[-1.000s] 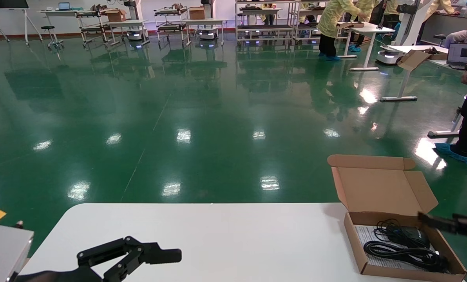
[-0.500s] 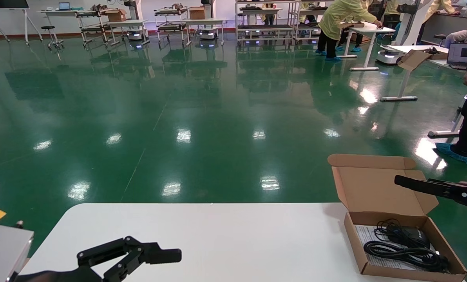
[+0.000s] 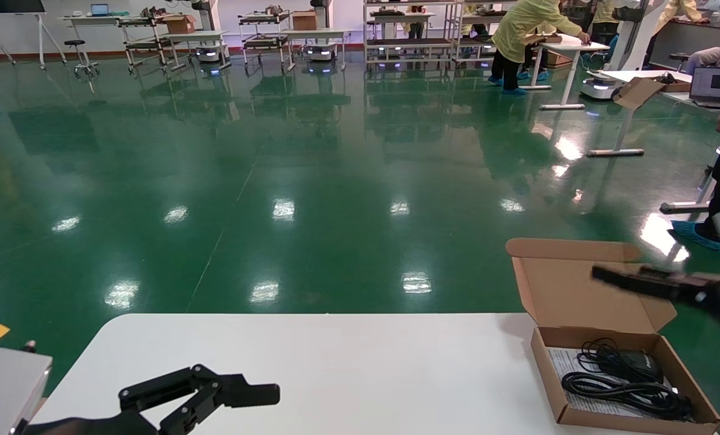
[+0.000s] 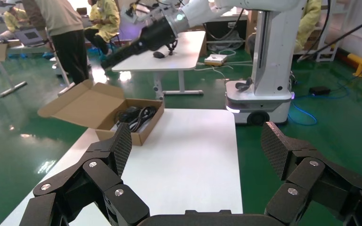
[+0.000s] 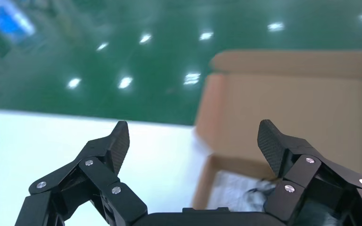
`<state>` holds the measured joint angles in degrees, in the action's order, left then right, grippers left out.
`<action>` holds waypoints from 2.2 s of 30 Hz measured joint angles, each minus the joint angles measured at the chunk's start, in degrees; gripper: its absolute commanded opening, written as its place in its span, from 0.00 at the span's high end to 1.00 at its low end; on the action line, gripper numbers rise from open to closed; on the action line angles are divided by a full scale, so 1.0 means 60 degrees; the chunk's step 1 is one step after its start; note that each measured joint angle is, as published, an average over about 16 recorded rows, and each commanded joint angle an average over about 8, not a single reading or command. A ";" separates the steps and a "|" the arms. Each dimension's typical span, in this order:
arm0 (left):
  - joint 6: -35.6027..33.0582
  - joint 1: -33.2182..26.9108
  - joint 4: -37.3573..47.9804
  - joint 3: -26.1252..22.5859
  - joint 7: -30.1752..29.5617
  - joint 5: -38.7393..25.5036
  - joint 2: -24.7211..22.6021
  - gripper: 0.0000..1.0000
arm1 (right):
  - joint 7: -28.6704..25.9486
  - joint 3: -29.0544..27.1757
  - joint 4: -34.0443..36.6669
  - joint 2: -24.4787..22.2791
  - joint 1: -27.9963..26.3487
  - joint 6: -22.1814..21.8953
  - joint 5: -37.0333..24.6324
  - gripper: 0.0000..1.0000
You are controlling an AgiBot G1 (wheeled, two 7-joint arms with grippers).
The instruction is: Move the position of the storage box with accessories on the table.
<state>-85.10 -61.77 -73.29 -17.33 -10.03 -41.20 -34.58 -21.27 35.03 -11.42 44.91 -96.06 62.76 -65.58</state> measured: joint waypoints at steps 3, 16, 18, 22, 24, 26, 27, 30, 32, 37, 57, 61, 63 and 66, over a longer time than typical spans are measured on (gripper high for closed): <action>0.0000 -0.0001 0.0001 -0.0001 0.0001 0.0001 0.0000 0.00 | 0.0097 -0.0175 -0.0572 -0.0091 0.0317 0.0211 0.0218 0.00; 0.0001 -0.0003 0.0003 -0.0007 0.0004 0.0004 0.0002 0.00 | 0.0527 -0.0953 -0.3115 -0.0496 0.1729 0.1149 0.1189 0.00; 0.0001 -0.0003 0.0003 -0.0008 0.0004 0.0005 0.0002 0.00 | 0.0593 -0.1073 -0.3507 -0.0558 0.1946 0.1294 0.1338 0.00; 0.0002 -0.0004 0.0003 -0.0010 0.0005 0.0006 0.0003 0.00 | 0.0725 -0.1311 -0.4287 -0.0682 0.2379 0.1582 0.1636 0.00; 0.0002 -0.0004 0.0003 -0.0010 0.0005 0.0006 0.0003 0.00 | 0.0792 -0.1431 -0.4679 -0.0745 0.2597 0.1726 0.1786 0.00; 0.0002 -0.0004 0.0003 -0.0011 0.0006 0.0007 0.0004 0.00 | 0.0857 -0.1550 -0.5066 -0.0806 0.2811 0.1869 0.1934 0.00; 0.0003 -0.0004 0.0003 -0.0012 0.0006 0.0007 0.0004 0.00 | 0.0890 -0.1610 -0.5264 -0.0838 0.2921 0.1942 0.2009 0.00; 0.0003 -0.0004 0.0003 -0.0013 0.0007 0.0008 0.0004 0.00 | 0.0989 -0.1789 -0.5849 -0.0931 0.3246 0.2158 0.2232 0.00; 0.0003 -0.0005 0.0003 -0.0014 0.0007 0.0008 0.0004 0.00 | 0.1055 -0.1908 -0.6237 -0.0993 0.3461 0.2301 0.2380 0.00; 0.0004 -0.0005 0.0003 -0.0016 0.0008 0.0010 0.0005 0.00 | 0.1220 -0.2207 -0.7215 -0.1148 0.4004 0.2662 0.2754 0.00; 0.0009 -0.0005 0.0004 -0.0022 0.0012 0.0015 0.0009 0.00 | 0.1760 -0.3197 -1.0473 -0.1664 0.5799 0.3857 0.3999 0.00; 0.0010 -0.0004 0.0005 -0.0023 0.0012 0.0016 0.0010 0.00 | 0.1783 -0.3244 -1.0625 -0.1689 0.5883 0.3913 0.4061 0.00; 0.0011 -0.0004 0.0006 -0.0023 0.0012 0.0017 0.0010 0.00 | 0.1787 -0.3254 -1.0656 -0.1694 0.5900 0.3924 0.4075 0.00; 0.0011 -0.0004 0.0006 -0.0023 0.0012 0.0017 0.0010 0.00 | 0.1784 -0.3251 -1.0627 -0.1693 0.5890 0.3916 0.4070 0.00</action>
<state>-85.03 -61.80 -73.25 -17.47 -9.96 -41.10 -34.52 -10.56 15.53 -75.19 34.76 -60.72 86.26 -41.16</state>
